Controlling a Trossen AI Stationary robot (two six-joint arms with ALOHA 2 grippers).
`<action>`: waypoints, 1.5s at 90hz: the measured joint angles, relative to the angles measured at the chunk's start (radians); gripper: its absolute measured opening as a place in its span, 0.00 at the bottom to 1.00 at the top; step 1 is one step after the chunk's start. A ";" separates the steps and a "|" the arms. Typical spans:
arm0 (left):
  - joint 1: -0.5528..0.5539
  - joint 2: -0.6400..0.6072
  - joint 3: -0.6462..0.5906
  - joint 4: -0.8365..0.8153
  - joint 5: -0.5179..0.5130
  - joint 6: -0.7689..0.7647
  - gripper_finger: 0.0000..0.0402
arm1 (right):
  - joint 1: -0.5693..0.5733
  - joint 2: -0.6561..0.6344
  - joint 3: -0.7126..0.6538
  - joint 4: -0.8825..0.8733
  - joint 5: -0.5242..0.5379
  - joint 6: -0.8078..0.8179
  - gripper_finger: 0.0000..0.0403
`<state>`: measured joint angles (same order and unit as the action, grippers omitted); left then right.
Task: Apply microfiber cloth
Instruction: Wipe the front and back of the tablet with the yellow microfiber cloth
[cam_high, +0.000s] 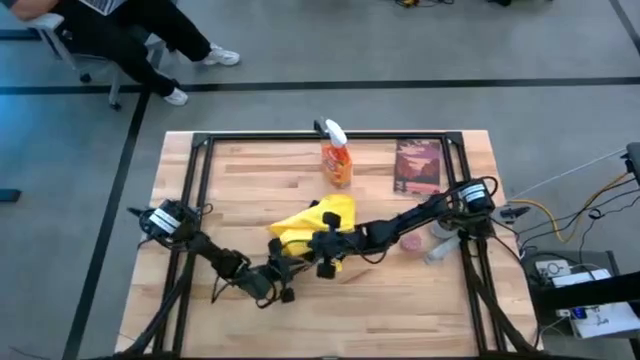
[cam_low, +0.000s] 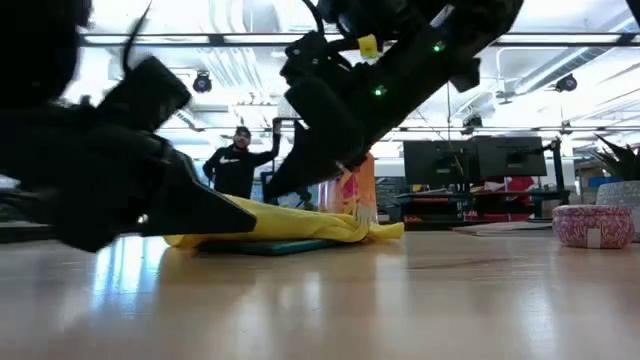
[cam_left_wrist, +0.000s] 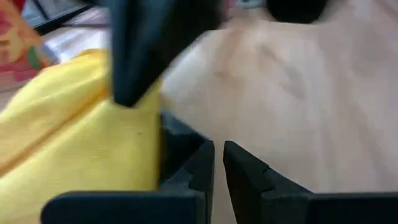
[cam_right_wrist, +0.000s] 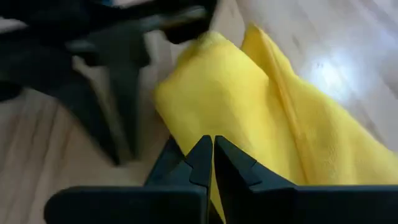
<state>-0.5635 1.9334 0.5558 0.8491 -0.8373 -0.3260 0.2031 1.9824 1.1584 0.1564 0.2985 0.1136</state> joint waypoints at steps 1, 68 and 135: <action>0.004 -0.004 -0.002 -0.005 0.000 0.000 0.05 | 0.000 0.000 0.000 -0.002 0.001 -0.001 0.00; 0.254 -0.492 -0.022 -0.550 0.214 0.146 0.05 | -0.041 0.000 0.000 0.012 0.029 0.018 0.22; 0.152 0.007 -0.091 0.121 0.235 0.010 0.05 | -0.162 0.199 -0.007 0.497 0.051 -0.037 0.02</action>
<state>-0.4114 1.9403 0.4646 0.9700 -0.6020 -0.3164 0.0409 2.1816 1.1511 0.6532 0.3493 0.0769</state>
